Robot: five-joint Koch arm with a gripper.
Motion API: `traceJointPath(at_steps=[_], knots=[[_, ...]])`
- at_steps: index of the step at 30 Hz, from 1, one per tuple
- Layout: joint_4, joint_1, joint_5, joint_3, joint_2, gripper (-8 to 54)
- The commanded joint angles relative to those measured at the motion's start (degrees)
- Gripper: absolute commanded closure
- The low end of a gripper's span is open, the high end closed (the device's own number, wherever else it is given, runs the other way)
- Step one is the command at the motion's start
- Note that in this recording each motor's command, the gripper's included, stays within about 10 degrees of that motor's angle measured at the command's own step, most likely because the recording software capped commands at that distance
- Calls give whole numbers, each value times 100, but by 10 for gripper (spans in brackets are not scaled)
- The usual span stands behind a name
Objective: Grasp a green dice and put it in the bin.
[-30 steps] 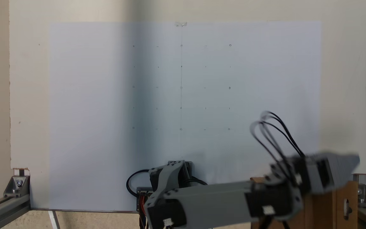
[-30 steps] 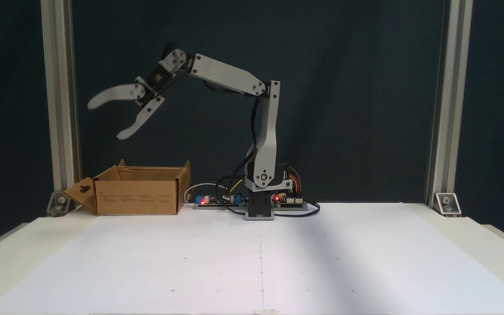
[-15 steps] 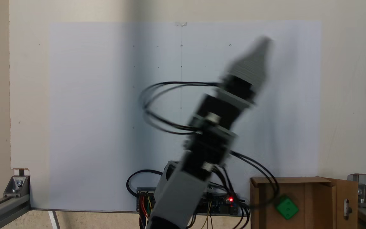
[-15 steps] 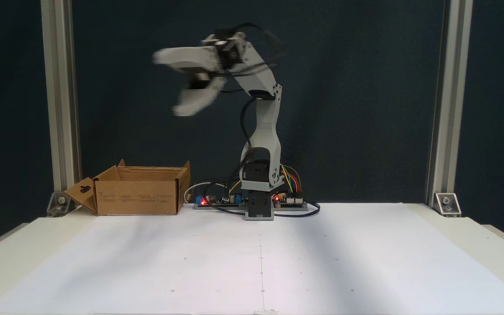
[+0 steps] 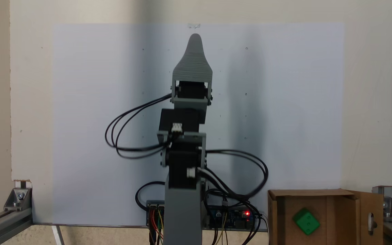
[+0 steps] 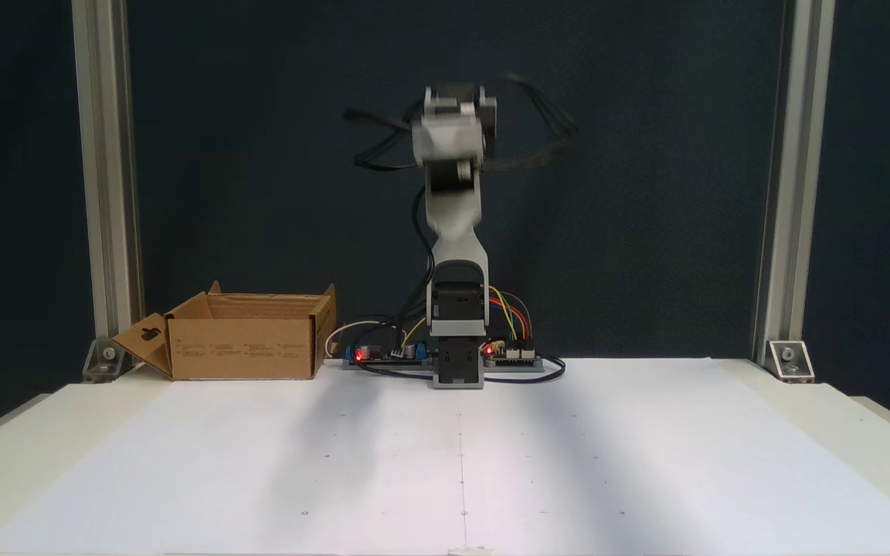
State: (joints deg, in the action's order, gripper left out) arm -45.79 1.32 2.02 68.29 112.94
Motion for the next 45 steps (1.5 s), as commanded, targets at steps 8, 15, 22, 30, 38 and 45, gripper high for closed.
traceJointPath(at_steps=[8, 15, 22, 30, 38, 45], knots=[[2274, 114, 281, 1679, 598, 11], [3672, 264, 264, 3349, 1037, 8], [4744, 237, 255, 4588, 1406, 4], [5896, 141, 158, 5862, 1485, 2], [7144, 264, 88, 7163, 1477, 2], [8093, 316, 88, 7989, 1652, 3]])
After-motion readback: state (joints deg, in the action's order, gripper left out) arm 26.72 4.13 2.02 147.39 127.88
